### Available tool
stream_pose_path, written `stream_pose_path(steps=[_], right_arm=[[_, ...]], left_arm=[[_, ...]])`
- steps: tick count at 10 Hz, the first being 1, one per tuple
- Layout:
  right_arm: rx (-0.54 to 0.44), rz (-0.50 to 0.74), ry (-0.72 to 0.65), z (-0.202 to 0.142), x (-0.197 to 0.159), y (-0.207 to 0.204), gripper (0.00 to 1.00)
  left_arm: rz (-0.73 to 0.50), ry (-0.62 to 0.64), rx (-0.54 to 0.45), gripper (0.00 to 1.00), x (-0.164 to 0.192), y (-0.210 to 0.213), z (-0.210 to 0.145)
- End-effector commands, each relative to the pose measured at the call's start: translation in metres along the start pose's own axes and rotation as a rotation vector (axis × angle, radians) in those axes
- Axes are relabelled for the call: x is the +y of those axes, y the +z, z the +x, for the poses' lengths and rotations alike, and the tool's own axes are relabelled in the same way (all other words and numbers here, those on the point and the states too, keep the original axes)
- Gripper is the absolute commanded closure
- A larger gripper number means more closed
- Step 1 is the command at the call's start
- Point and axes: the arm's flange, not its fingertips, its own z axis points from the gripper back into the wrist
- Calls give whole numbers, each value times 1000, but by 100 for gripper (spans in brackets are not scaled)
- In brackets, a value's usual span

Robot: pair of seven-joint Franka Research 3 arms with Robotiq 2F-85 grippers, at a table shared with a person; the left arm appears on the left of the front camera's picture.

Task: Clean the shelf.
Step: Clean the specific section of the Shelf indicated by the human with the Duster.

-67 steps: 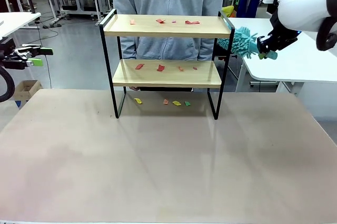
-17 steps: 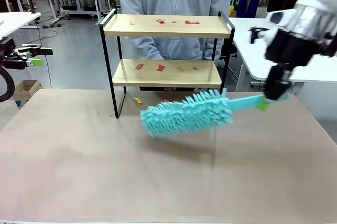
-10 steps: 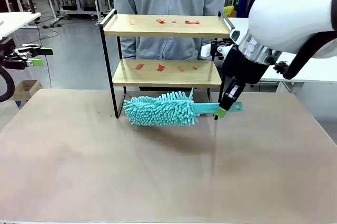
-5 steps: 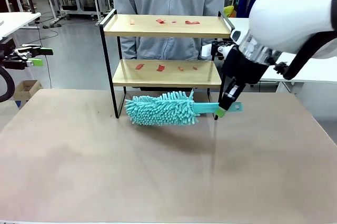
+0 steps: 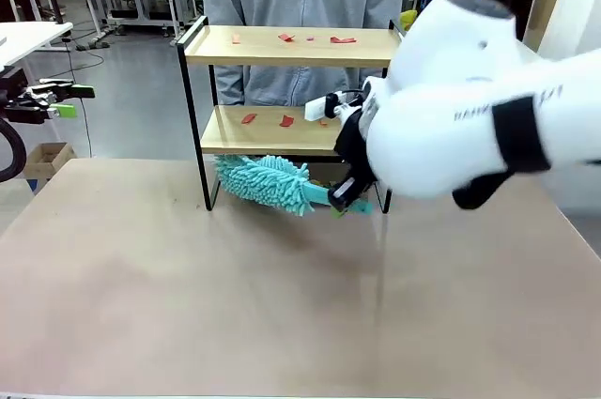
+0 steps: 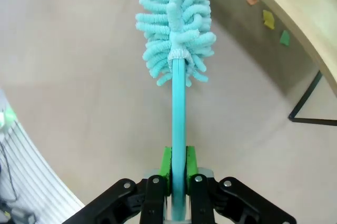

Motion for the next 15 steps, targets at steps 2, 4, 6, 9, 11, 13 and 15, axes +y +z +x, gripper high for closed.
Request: stream_pose_path(steps=[2,4,6,9,11,13,15], right_arm=[[-87,-88,-117,20,25,-32,87],[-127,-118,-212,34,25,-52,87],[-163,-82,-234,50,20,-76,87],[-108,-76,-192,18,13,-43,87],[-106,-73,-207,22,13,-55,87],[-201,-161,-292,53,39,-77,87],[-275,-180,-352,69,49,-91,87]], left_arm=[[-8,-15,9,0,-1,0,1],[-8,-15,9,0,-1,0,1],[-8,-15,9,0,-1,0,1],[-8,-15,9,0,-1,0,1],[-8,-15,9,0,-1,0,1],[-8,-15,9,0,-1,0,1],[-8,-15,9,0,-1,0,1]])
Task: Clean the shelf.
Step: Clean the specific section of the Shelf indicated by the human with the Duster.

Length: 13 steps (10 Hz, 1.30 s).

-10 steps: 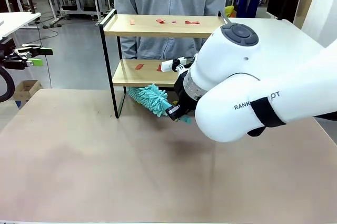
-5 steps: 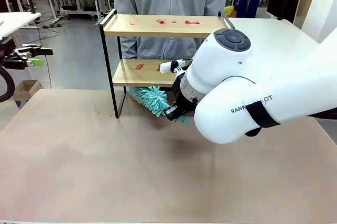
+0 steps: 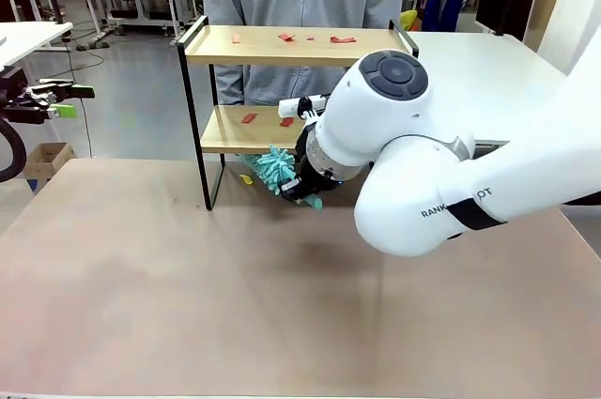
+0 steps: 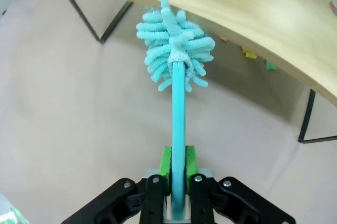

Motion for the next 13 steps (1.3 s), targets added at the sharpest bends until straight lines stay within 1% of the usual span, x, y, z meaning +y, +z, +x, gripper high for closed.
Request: stream_pose_path(steps=[1,4,5,6,7,9,11,13], right_arm=[[-88,-45,-76,16,43,-42,87],[-85,-36,-96,26,62,-70,87],[-95,-35,-114,27,68,-76,87],[-90,-40,-136,27,73,-83,87],[-64,-28,-166,27,77,-92,87],[-68,-20,-199,30,85,-98,87],[-29,-18,-225,26,93,-105,87],[7,-28,-242,20,92,-112,87]], left_arm=[[-8,-16,9,0,-1,0,1],[-8,-16,9,0,-1,0,1],[-8,-16,9,0,-1,0,1],[-8,-16,9,0,-1,0,1],[-8,-16,9,0,-1,0,1],[-8,-16,9,0,-1,0,1],[-8,-16,9,0,-1,0,1],[-8,-16,9,0,-1,0,1]])
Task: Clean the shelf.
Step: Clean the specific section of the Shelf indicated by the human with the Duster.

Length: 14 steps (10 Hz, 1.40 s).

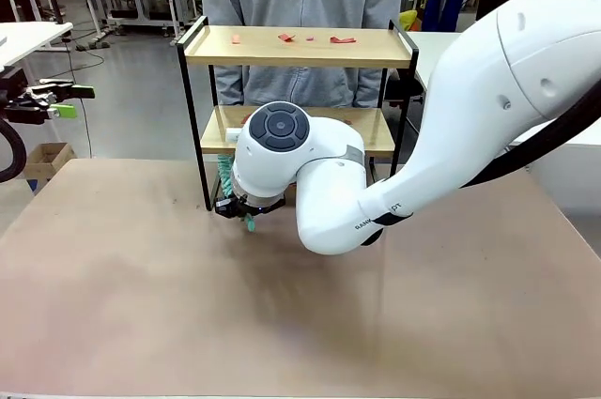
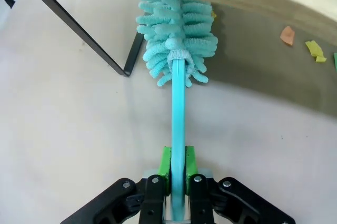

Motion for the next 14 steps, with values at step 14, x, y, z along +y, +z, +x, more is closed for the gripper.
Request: stream_pose_path(steps=[14], right_arm=[[-9,-98,-200,-37,-88,63,87]], left_arm=[[-8,-16,9,0,-1,0,1]])
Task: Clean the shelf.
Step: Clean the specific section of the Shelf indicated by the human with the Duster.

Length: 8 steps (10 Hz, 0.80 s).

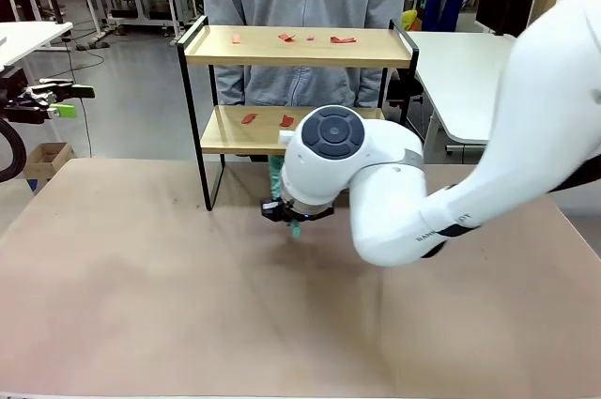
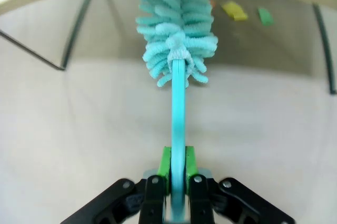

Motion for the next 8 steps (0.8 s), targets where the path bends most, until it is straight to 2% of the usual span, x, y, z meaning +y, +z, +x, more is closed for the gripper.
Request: stream_pose_path(steps=[1,4,6,8], right_arm=[[-6,-41,-89,-7,-35,30,87],[18,-143,-141,-17,-78,57,87],[-17,-236,-175,-18,-102,73,87],[-68,-269,-127,-22,-107,81,87]], left_arm=[[-8,-15,9,0,-1,0,1],[-8,-15,9,0,-1,0,1],[-8,-15,9,0,-1,0,1],[-8,-15,9,0,-1,0,1]])
